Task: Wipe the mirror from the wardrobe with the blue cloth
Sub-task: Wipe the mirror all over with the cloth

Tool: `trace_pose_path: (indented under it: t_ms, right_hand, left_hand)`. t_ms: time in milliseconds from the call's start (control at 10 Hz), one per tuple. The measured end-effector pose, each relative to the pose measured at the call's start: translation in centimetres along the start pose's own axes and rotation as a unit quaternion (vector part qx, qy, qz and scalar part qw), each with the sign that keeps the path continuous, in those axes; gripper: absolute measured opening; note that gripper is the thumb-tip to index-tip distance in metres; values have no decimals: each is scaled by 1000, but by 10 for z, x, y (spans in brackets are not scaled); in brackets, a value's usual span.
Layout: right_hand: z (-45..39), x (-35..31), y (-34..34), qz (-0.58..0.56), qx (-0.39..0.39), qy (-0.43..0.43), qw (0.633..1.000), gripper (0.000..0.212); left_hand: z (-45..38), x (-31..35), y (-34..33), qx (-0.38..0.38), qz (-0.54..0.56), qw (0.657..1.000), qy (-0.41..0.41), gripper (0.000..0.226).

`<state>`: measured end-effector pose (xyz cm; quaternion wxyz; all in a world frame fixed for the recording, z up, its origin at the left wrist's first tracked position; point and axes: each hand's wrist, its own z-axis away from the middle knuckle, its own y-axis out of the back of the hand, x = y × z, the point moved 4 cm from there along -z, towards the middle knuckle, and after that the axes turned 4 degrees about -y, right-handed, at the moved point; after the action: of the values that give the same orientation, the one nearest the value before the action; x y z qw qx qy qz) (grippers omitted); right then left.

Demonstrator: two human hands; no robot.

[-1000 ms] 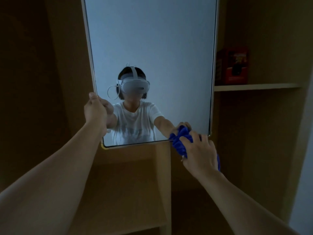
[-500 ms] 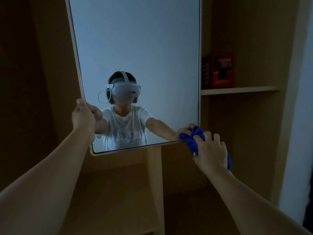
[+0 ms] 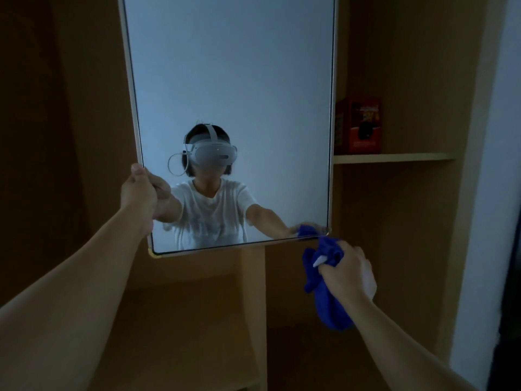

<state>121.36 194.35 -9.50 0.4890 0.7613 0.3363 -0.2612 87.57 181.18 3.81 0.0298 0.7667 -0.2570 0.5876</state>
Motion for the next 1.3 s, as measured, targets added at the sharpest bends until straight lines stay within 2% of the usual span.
trace_pose_path:
  t_ms: [100, 200, 300, 400, 500, 600, 700, 800, 900, 1000, 1100, 1200, 1300]
  right_hand:
    - [-4, -9, 11, 24, 82, 37, 996, 40]
    - [-12, -18, 8, 70, 63, 36, 995, 52]
    - [-6, -26, -8, 78, 52, 30, 995, 51]
    - [8, -41, -22, 62, 41, 49, 996, 50]
    - [34, -68, -41, 57, 23, 123, 990, 48]
    - [49, -85, -49, 22, -27, 180, 983, 36]
    - [65, -101, -61, -181, -410, 77, 891, 32]
    - [85, -118, -50, -229, -627, -66, 741, 28]
    - [78, -134, -29, -277, -622, -172, 712, 29]
    - [59, -167, 13, -345, -570, -265, 697, 38]
    - [46, -197, 46, -386, -541, -302, 684, 42]
    - [30, -244, 89, -430, -494, -329, 680, 44]
    - [15, -293, 127, -505, -442, -322, 668, 44]
  left_hand:
    - [-28, -17, -5, 30, -16, 999, -3, 60]
    - [-30, -20, -5, 63, -44, 997, -18, 61]
    - [-27, -20, -5, 105, -21, 993, -50, 55]
    - [-27, -21, -3, 74, -36, 996, -33, 47]
    - [-28, -23, 1, 41, -23, 999, -4, 50]
    - [-26, -19, -4, 31, -5, 999, -9, 54]
    - [-19, -14, -3, 1, 1, 1000, 12, 57]
    - [-4, 6, 5, -2, -95, 995, 30, 46]
    - [6, 24, 10, -11, -166, 984, 58, 44]
    - [22, 58, 26, 50, -295, 954, 6, 27]
    - [38, 92, 23, 66, -300, 951, 13, 4]
    - [62, 135, -9, -74, -263, 960, 60, 23]
    - [85, 182, -51, -262, -92, 917, 287, 54]
